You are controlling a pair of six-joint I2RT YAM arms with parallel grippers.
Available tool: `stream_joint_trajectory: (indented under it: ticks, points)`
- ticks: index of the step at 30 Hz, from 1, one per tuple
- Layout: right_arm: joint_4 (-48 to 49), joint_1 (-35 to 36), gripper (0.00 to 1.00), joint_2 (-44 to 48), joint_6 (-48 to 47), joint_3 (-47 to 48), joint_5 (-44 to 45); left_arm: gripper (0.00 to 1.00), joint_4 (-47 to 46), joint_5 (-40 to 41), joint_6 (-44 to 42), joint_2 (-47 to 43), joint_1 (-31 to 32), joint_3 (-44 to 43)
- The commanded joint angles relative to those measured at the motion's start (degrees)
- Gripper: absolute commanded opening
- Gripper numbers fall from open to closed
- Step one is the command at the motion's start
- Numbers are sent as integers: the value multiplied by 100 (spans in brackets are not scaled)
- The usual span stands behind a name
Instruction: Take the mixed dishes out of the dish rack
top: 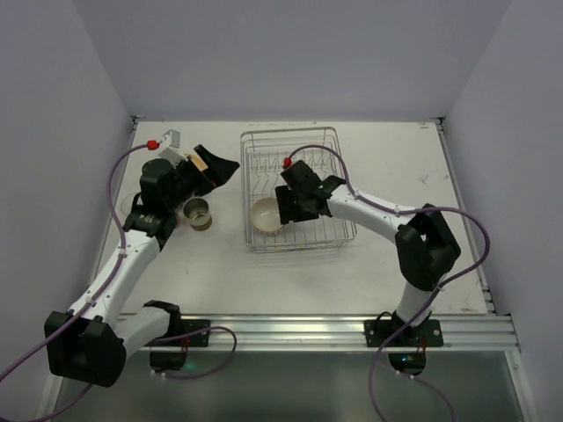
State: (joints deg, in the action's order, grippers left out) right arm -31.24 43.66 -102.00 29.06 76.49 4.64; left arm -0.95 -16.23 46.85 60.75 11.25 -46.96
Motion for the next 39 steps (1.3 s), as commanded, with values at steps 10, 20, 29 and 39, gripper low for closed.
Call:
stream_joint_trajectory:
  ticks: [10,20,29,39]
  points:
    - [330,-200,38,-663,258,604,-368,100,-98,-170,-159,24,-61,90]
    - [189,-217,0,-576,258,797,-87,100,-160,-179,-141,77,-61,126]
    - [-399,-629,0,-84,30,1351,-130,100,-142,-179,-150,16,-61,117]
    - [-1102,-2562,0,1190,-164,1377,-429,100,-45,-117,-229,-63,-52,161]
